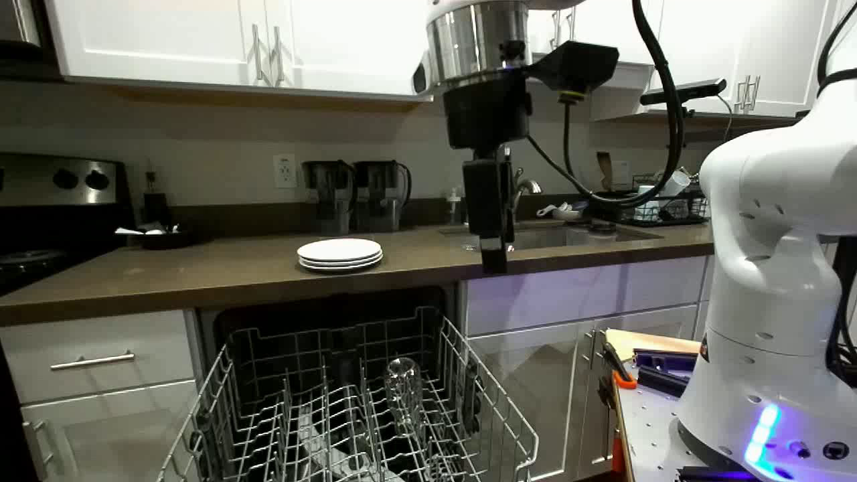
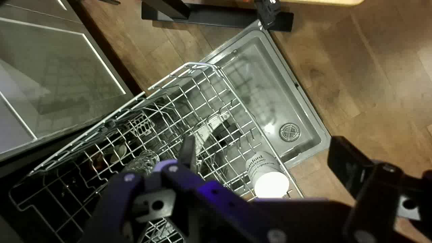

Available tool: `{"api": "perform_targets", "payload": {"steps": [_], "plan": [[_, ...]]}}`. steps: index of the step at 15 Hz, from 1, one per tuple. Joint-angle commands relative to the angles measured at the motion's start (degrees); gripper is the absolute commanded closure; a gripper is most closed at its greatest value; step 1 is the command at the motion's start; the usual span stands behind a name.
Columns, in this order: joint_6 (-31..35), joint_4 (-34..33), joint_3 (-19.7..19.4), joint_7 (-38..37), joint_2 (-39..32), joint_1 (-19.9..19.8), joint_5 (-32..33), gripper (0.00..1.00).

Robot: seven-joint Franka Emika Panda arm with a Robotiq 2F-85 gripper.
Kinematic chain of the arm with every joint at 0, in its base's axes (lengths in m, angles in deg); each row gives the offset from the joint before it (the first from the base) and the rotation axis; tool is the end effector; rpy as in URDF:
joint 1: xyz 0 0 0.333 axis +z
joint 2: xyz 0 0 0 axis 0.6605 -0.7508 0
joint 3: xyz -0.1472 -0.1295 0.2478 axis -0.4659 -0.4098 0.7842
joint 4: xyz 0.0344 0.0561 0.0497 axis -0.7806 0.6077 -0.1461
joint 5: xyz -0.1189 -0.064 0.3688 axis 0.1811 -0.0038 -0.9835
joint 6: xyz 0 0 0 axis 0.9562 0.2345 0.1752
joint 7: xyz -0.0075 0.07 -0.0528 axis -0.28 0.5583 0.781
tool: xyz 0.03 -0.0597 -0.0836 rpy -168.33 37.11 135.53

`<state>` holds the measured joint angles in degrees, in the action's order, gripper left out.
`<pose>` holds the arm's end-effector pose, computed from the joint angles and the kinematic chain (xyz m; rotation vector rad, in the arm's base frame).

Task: Move the glass jar inside the dishwasher to the left

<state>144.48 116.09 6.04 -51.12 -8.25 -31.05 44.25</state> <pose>0.3155 0.1894 0.4152 3.0159 0.1070 -0.1769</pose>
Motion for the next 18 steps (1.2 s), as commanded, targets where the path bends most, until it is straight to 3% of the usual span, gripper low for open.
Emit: {"api": "perform_targets", "payload": {"steps": [1,10,18], "plan": [[-0.13,-0.12,-0.81,-0.38,-0.16,0.86,0.43,0.0],[-0.13,-0.12,-0.81,-0.38,-0.16,0.86,0.43,0.0],[17.96,-8.47,-4.32,-8.08,-15.89,-8.23,4.33,0.0]]}}
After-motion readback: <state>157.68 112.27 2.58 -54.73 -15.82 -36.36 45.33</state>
